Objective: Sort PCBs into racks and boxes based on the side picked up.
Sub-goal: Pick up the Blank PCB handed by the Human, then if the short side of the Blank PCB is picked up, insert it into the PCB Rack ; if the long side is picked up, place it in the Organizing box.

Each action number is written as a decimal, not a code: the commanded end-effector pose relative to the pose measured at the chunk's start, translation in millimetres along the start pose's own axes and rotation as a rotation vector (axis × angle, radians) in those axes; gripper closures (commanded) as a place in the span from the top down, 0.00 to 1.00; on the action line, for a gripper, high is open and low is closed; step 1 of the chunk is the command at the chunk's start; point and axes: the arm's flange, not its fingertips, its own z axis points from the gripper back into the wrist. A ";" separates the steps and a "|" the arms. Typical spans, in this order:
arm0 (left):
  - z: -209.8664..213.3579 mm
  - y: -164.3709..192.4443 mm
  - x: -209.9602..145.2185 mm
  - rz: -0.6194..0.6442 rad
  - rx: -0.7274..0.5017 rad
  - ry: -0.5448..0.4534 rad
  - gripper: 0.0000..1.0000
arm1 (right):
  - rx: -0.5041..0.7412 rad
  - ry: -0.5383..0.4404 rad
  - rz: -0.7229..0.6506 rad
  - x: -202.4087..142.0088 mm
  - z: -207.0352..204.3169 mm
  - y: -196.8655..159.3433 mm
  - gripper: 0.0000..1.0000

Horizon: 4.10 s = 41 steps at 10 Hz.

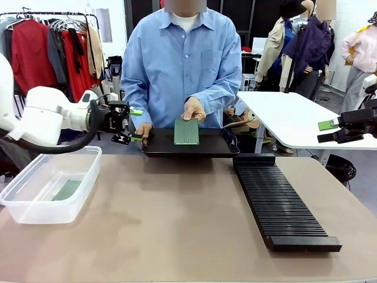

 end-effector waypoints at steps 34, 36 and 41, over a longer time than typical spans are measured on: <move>-110.1 31.1 -6.0 -0.226 -0.071 -0.125 0.00 | 0.003 -0.009 -0.005 2.7 0.2 1.8 1.00; -110.1 31.1 -6.0 -0.226 -0.071 -0.125 0.00 | 0.003 -0.009 -0.005 2.7 0.2 1.8 1.00; -110.1 31.1 -6.0 -0.226 -0.071 -0.125 0.00 | 0.003 -0.009 -0.005 2.7 0.2 1.8 1.00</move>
